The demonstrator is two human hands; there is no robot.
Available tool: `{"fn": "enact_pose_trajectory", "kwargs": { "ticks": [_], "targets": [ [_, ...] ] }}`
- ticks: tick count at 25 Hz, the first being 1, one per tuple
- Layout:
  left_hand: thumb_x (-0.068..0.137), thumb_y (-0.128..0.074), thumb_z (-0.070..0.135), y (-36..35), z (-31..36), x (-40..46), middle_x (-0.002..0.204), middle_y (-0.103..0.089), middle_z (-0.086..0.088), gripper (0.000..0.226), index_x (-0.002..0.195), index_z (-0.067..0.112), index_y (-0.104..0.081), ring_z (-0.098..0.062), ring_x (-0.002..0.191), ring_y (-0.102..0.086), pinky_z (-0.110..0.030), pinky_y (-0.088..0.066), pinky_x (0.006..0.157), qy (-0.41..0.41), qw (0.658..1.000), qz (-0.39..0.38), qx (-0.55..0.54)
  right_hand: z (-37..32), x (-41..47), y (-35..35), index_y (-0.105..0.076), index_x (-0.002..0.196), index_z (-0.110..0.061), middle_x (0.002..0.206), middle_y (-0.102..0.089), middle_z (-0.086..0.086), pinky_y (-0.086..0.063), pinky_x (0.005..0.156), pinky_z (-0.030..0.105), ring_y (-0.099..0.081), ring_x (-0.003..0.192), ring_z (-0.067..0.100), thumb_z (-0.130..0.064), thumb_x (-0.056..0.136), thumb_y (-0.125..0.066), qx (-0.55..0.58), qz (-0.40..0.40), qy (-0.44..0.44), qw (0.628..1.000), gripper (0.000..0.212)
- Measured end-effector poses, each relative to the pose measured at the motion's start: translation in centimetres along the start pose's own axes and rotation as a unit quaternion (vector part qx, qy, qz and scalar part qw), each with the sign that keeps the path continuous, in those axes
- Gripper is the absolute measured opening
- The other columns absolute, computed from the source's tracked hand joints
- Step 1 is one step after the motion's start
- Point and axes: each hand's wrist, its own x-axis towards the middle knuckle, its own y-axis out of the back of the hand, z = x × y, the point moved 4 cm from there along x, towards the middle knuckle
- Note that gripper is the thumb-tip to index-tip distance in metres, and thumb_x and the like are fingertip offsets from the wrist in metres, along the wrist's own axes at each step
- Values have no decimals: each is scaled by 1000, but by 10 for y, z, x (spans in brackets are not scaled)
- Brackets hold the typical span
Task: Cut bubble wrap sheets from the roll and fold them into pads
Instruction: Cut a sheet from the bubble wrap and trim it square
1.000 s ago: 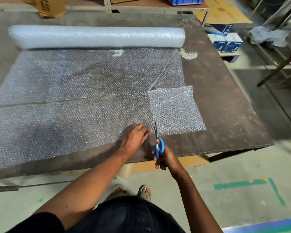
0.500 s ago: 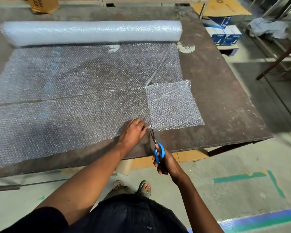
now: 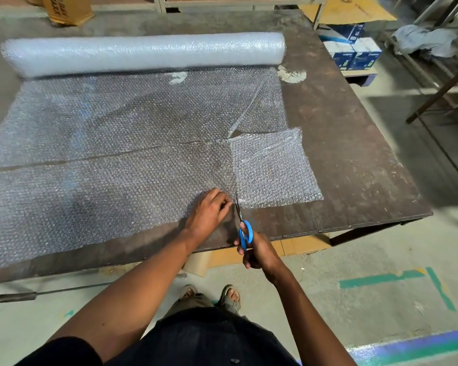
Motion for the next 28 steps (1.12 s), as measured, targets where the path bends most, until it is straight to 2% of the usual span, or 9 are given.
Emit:
{"fn": "enact_pose_trajectory", "kwargs": {
  "ticks": [5,9,14,19,24,28],
  "targets": [
    [102,-65,27,1,2,-4,113,-57,4,19,118,17,-67,-8,95,-57,-30,-56,85,-3,1000,-9,-15,0,2,-1,-71,94,-8,75,-60,8,-30,43,22,-49,45,22,-72,98,-50,-2,-1,-9,1000,68],
    [97,-73,32,0,1,-7,119,-55,4,38,133,22,-64,-9,101,-55,-24,-50,90,-7,1000,-21,-10,-1,4,0,-70,93,-8,73,-58,8,-29,42,21,-46,44,21,-68,100,-53,-7,7,-4,1000,63],
    [98,-71,23,-1,5,-3,110,-61,2,24,121,14,-74,-12,101,-56,-32,-55,89,-2,1000,-2,2,4,7,-2,-69,92,-8,69,-56,4,-30,45,22,-44,44,19,-66,101,-54,-15,12,10,1000,61],
    [97,-74,18,1,6,-7,108,-61,1,18,114,13,-75,-12,98,-57,-24,-52,84,8,999,23,-27,10,8,-5,-68,88,-9,67,-54,4,-32,45,22,-39,44,14,-60,103,-57,0,18,20,1000,55],
    [97,-73,17,-1,5,-13,108,-64,-1,14,110,11,-75,-13,97,-59,-20,-45,86,7,996,60,-69,7,8,-8,-67,91,-11,72,-59,6,-31,44,23,-45,42,22,-73,99,-50,0,4,-39,999,66],
    [98,-74,14,-4,2,-13,109,-67,-1,12,110,12,-74,-15,101,-62,-17,-42,94,15,992,80,-99,0,9,-8,-64,94,-12,73,-57,6,-27,43,26,-44,41,21,-79,96,-47,8,-7,-34,999,69]
  ]
}}
